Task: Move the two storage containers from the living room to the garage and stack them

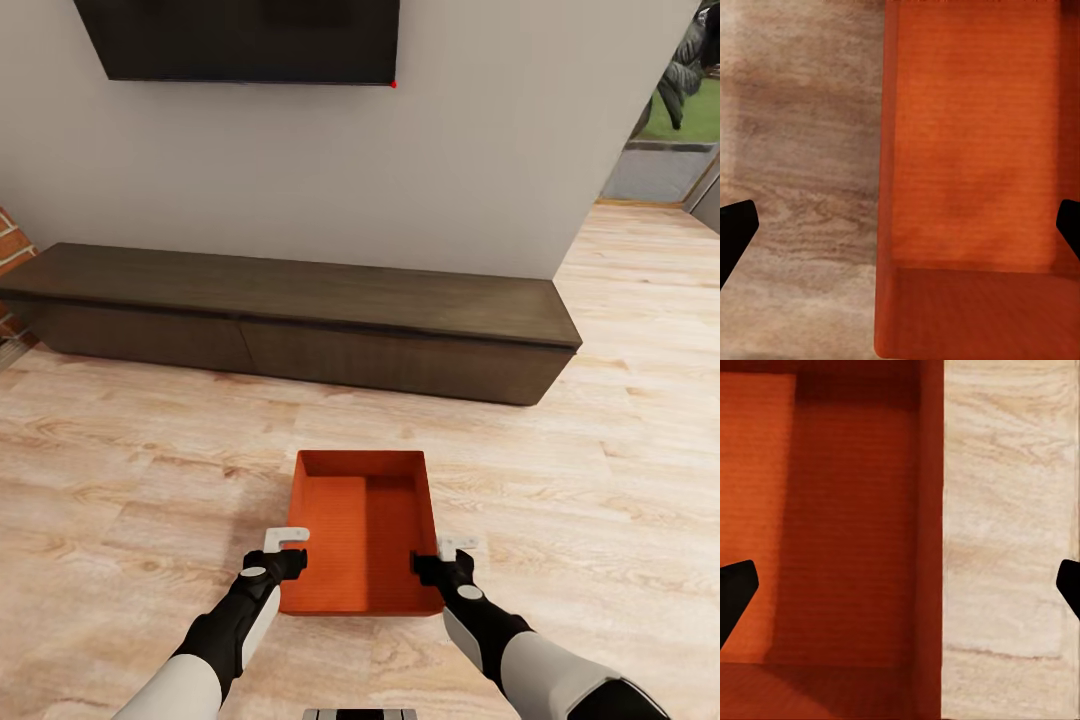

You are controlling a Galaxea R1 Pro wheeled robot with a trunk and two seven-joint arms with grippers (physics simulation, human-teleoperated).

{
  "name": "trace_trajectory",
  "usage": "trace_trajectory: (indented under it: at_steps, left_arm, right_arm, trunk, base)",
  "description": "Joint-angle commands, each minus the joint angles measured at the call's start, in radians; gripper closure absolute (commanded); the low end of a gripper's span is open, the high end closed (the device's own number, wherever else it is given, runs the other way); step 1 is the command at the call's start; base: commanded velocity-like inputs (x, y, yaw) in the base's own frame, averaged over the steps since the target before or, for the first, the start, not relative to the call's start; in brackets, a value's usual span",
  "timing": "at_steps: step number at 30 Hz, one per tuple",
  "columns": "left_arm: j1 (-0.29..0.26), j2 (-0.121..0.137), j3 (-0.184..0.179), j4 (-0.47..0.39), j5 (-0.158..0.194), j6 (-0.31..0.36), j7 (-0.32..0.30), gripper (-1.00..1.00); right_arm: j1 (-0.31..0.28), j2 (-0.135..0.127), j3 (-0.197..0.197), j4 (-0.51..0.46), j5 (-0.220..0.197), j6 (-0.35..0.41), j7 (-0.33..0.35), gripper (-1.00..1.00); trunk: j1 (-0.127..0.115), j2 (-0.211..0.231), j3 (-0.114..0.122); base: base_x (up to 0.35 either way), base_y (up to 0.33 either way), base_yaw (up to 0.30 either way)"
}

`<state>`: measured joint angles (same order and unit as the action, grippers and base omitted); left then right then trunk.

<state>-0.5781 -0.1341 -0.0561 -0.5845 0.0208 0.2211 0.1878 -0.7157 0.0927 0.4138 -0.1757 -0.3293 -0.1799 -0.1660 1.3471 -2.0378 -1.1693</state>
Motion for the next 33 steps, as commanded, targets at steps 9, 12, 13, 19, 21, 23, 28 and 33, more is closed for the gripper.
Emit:
trace_trajectory:
  at_steps: [9, 12, 13, 19, 21, 23, 28, 33]
  left_arm:
    - [0.000, 0.001, -0.007, -0.002, 0.002, 0.006, 0.008, -1.00]
    - [0.000, 0.002, -0.007, -0.003, 0.002, 0.006, 0.008, -1.00]
    - [0.000, 0.002, -0.007, -0.003, 0.002, 0.006, 0.008, -1.00]
    - [0.000, 0.003, -0.007, -0.003, 0.002, 0.006, 0.009, -1.00]
    - [0.000, 0.002, -0.007, -0.003, 0.002, 0.006, 0.009, -1.00]
    - [0.000, 0.002, -0.007, -0.003, 0.002, 0.006, 0.009, -1.00]
    - [0.000, 0.003, -0.006, -0.003, 0.002, 0.006, 0.009, -1.00]
    - [0.000, 0.003, -0.006, -0.003, 0.002, 0.006, 0.007, -1.00]
  right_arm:
    - [-0.001, -0.023, 0.008, 0.001, -0.010, -0.005, -0.004, -1.00]
    - [-0.001, -0.023, 0.008, 0.001, -0.010, -0.004, -0.004, -1.00]
    - [-0.001, -0.023, 0.008, 0.001, -0.010, -0.004, -0.004, -1.00]
    - [-0.001, -0.021, 0.008, 0.001, -0.010, -0.004, -0.004, -1.00]
    - [-0.001, -0.020, 0.008, 0.001, -0.010, -0.004, -0.004, -1.00]
    - [-0.001, -0.018, 0.008, 0.001, -0.010, -0.004, -0.004, -1.00]
    - [-0.001, -0.018, 0.007, 0.001, -0.010, -0.005, -0.004, -1.00]
    - [-0.001, -0.018, 0.007, 0.001, -0.010, -0.006, -0.004, -1.00]
  trunk:
    - [0.000, 0.000, -0.001]
    - [0.000, 0.000, -0.001]
    - [0.000, 0.000, -0.001]
    - [0.011, -0.021, -0.010]
    - [0.019, -0.035, -0.016]
    - [0.027, -0.049, -0.023]
    - [0.034, -0.063, -0.029]
    - [0.034, -0.063, -0.029]
  base:
    - [0.000, 0.000, 0.000]
    - [0.000, 0.000, 0.000]
    - [0.000, 0.000, 0.000]
    - [0.000, 0.000, 0.000]
    - [0.000, 0.000, 0.000]
    - [0.000, 0.000, 0.000]
    - [0.000, 0.000, 0.000]
    - [0.000, 0.000, 0.000]
